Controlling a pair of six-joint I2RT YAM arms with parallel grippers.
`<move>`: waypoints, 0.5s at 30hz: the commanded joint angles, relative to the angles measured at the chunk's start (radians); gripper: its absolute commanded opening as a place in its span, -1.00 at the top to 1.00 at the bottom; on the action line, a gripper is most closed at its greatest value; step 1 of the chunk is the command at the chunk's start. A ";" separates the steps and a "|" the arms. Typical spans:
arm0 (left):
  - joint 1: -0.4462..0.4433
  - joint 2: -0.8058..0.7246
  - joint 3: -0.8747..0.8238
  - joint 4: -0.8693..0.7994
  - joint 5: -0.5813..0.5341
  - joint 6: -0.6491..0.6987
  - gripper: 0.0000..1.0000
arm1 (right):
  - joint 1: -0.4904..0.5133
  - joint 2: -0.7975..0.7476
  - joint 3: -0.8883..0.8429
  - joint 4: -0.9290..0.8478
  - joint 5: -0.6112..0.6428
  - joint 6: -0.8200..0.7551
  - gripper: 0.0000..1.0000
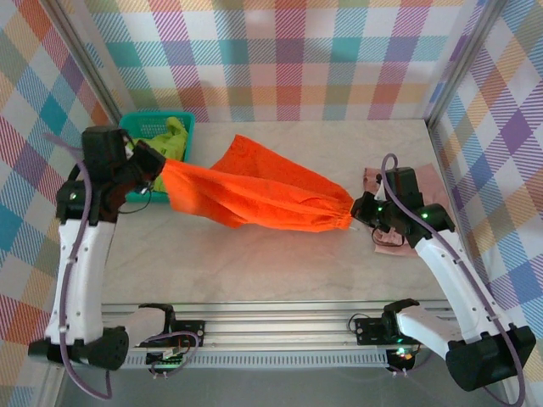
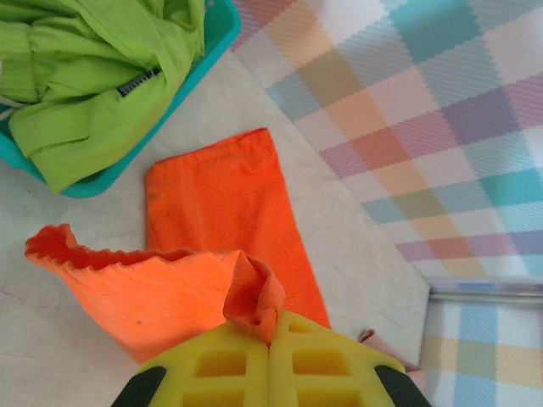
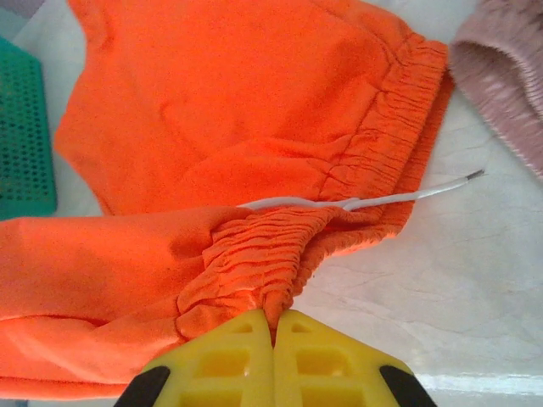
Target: Fold and stack the shorts
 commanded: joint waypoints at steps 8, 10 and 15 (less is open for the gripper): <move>-0.081 0.250 0.364 0.032 -0.100 0.099 1.00 | -0.127 0.071 0.207 0.018 -0.027 -0.057 1.00; -0.082 0.297 0.476 0.009 -0.121 0.128 1.00 | -0.131 0.103 0.255 0.040 -0.054 -0.058 1.00; -0.080 0.434 0.728 -0.018 -0.157 0.197 1.00 | -0.157 0.243 0.421 0.092 -0.075 -0.077 1.00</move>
